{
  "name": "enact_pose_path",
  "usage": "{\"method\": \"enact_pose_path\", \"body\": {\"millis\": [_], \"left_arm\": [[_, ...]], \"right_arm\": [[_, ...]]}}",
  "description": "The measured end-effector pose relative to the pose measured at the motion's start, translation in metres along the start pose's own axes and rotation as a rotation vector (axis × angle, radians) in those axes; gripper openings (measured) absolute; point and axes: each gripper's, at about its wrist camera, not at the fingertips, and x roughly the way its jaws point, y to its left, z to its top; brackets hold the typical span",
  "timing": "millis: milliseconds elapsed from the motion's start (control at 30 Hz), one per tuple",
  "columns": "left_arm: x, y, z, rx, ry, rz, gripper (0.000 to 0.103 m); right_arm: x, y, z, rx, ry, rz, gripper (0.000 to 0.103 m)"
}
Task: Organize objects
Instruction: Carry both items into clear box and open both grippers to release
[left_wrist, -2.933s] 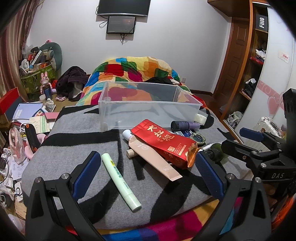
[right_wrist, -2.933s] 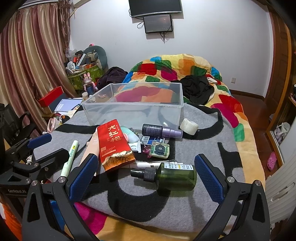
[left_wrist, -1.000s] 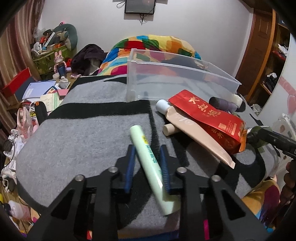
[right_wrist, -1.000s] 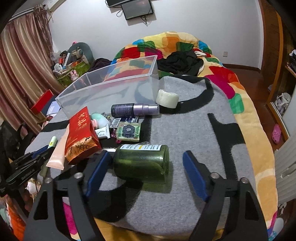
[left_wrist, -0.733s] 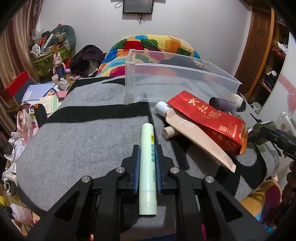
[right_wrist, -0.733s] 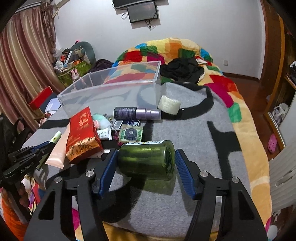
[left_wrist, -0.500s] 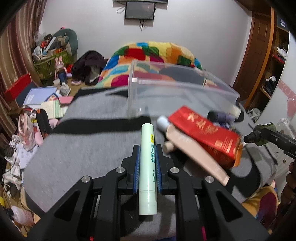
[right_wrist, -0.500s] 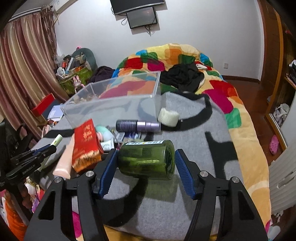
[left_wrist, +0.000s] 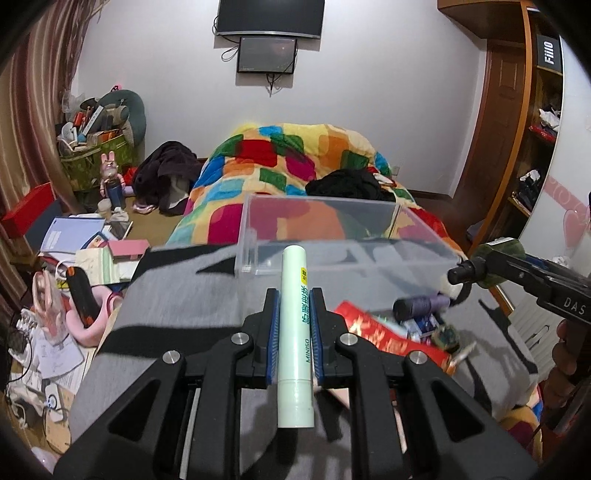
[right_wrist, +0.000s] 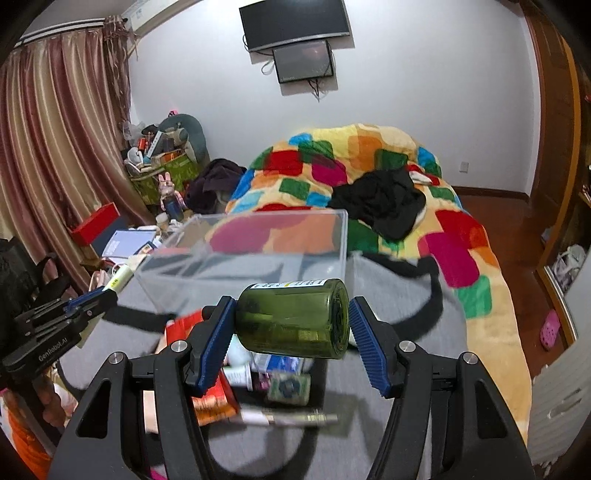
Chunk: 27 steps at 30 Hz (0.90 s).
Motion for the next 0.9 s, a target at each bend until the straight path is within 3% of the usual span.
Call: {"method": "enact_pose_path", "body": {"millis": [267, 733, 900], "left_arm": [[0.025, 0.0, 0.027, 0.002, 0.017, -0.035, 0.015], [0.095, 0.003, 0.054, 0.014, 0.185, -0.043, 0.015], [0.107, -0.002, 0.053, 0.03, 0.211, -0.035, 0.015]], "right_arm": [[0.03, 0.006, 0.025, -0.001, 0.015, -0.005, 0.059], [0.1, 0.016, 0.041, -0.036, 0.156, -0.018, 0.059], [0.116, 0.026, 0.041, -0.092, 0.207, -0.007, 0.059]]}}
